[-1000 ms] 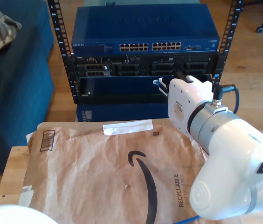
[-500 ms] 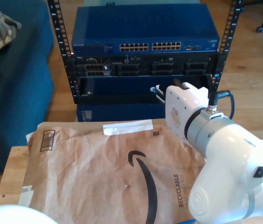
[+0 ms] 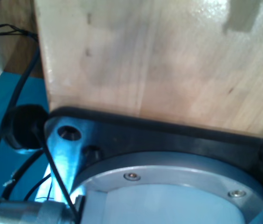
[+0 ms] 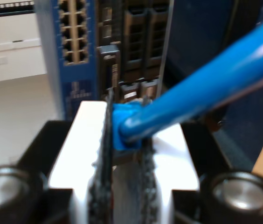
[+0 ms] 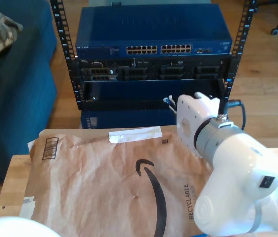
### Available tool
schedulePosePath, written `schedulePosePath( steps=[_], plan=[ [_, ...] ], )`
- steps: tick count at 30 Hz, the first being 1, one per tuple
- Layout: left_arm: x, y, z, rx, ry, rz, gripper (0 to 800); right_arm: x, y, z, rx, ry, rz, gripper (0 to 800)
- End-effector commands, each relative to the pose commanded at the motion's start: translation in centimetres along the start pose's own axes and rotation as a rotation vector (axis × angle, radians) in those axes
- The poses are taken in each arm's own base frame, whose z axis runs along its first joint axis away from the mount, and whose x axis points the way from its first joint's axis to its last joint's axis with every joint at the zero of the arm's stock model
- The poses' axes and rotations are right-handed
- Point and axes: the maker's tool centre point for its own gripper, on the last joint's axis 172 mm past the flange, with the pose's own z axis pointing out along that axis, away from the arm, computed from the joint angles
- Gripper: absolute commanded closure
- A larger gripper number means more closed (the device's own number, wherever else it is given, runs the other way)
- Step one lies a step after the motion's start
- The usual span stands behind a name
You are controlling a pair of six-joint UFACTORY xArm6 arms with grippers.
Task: Grab the cable and plug it in
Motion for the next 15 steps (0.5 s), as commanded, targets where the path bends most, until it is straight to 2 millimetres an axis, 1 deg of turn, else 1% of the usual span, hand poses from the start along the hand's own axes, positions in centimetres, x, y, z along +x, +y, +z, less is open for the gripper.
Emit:
schedulePosePath(
  steps=[2, 5, 6, 7, 8, 10, 11, 13, 15],
  plan=[
    [0.0, 0.0, 0.0, 0.000, 0.002, 0.000, 0, 0.6, -0.7, -0.5, 0.042, 0.019, 0.000, 800],
    [0.0, 0.0, 0.0, 0.000, 0.000, 0.000, 0, 0.5, -1.3, -0.4, 0.054, 0.018, 0.002, 800],
    [0.0, 0.0, 0.0, 0.000, 0.000, -0.002, 0, 0.6, -1.7, -0.3, 0.061, 0.021, 0.006, 800],
    [0.0, 0.0, 0.0, 0.000, 0.000, 0.000, 0, 0.8, -2.6, -0.2, 0.077, 0.026, 0.014, 800],
    [0.0, 0.0, 0.0, 0.000, 0.000, 0.000, 0, 0.8, -3.1, 0.4, 0.081, 0.030, 0.017, 800],
    [0.0, 0.0, 0.0, 0.000, 0.000, 0.000, 0, 0.8, -2.4, 2.1, 0.073, 0.047, 0.009, 800],
    [0.0, 0.0, 0.0, 0.000, 0.002, -0.002, 0, 0.8, -2.3, 2.6, 0.076, 0.055, 0.003, 800],
    [0.0, 0.0, 0.0, 0.000, 0.000, 0.000, 0, 1.1, -3.2, 2.9, 0.114, 0.072, -0.001, 800],
    [0.0, 0.0, 0.0, 0.000, 0.000, 0.000, 0, 2.3, -3.4, 3.4, 0.156, 0.115, -0.012, 800]
  ],
)
